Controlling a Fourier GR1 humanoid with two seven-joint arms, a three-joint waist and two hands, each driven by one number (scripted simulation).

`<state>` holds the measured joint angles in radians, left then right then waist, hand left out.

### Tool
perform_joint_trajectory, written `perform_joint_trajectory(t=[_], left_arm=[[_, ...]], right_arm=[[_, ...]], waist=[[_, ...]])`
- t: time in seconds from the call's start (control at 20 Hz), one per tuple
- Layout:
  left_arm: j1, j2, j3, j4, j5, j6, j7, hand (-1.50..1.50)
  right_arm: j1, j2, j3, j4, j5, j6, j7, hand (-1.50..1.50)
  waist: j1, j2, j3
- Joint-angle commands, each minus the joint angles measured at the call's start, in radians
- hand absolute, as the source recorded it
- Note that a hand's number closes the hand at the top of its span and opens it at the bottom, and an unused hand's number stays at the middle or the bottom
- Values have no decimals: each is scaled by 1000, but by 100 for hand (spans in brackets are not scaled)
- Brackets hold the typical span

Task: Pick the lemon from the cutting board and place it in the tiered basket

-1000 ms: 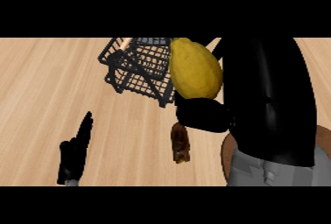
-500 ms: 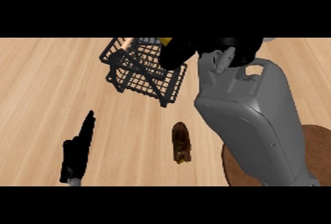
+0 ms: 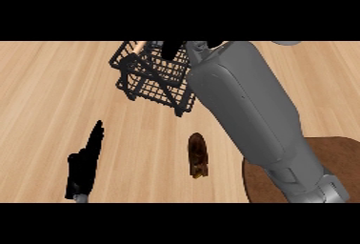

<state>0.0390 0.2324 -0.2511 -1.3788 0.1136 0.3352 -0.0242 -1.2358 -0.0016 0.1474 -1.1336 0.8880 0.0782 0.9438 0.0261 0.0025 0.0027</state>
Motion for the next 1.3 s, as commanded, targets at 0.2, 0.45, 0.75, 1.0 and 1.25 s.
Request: perform_joint_trajectory(t=[0.2, 0.45, 0.75, 1.0, 1.25], left_arm=[[-9, -18, 28, 71, 9, -35, -31, 0], [-27, -43, -16, 21, -40, 11, 54, 0], [-15, 0, 15, 18, -20, -44, 7, 0], [-20, 0, 22, 2, -11, -52, 47, 0], [52, -35, 5, 19, -34, -18, -8, 0]], right_arm=[[-53, 2, 19, 305, -50, -195, -42, 150], [18, 2, 66, 352, -188, -395, -96, 150], [37, 2, -17, 383, -415, -573, -257, -150], [-23, 1, -75, 366, -544, -684, -328, -150], [15, 1, -67, 323, -498, -845, -399, -150]], waist=[[3, 5, -4], [16, 7, -3], [40, 13, -3], [29, 9, -2], [-6, 0, -3]])
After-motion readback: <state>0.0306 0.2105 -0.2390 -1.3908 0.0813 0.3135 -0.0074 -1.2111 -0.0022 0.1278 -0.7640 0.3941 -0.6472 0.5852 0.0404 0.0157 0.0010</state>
